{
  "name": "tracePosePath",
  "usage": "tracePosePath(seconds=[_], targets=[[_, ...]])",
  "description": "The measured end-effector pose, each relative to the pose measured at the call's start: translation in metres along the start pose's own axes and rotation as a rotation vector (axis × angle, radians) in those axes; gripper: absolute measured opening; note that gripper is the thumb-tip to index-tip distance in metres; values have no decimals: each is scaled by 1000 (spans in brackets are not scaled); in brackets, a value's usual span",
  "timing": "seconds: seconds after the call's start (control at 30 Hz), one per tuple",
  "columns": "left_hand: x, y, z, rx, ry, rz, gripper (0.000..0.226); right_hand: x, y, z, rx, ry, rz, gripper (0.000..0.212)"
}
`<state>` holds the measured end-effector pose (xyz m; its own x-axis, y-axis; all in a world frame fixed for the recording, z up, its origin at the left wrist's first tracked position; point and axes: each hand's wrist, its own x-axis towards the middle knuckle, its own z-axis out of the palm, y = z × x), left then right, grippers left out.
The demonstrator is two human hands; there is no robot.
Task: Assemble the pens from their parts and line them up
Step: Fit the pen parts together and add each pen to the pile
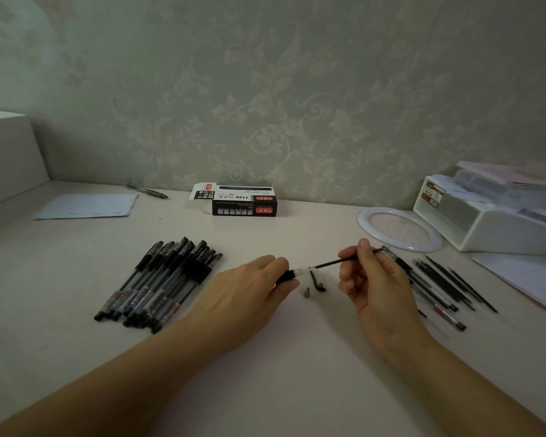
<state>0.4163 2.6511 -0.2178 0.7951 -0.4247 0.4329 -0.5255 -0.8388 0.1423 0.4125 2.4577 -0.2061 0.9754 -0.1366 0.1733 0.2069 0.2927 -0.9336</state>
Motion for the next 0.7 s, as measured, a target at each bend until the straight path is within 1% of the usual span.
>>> tracePosePath(seconds=[0.17,0.33,0.7], targets=[[-1,-1,-1,5,4,-11,38,1,1,0,5,-21,2,41],[0,-1,-1,3,13,-13,32,2,0,-2,31,-9,-15,42],[-1,-2,1,13,21,-22,34,2,-2,-2,17,6,-43,42]])
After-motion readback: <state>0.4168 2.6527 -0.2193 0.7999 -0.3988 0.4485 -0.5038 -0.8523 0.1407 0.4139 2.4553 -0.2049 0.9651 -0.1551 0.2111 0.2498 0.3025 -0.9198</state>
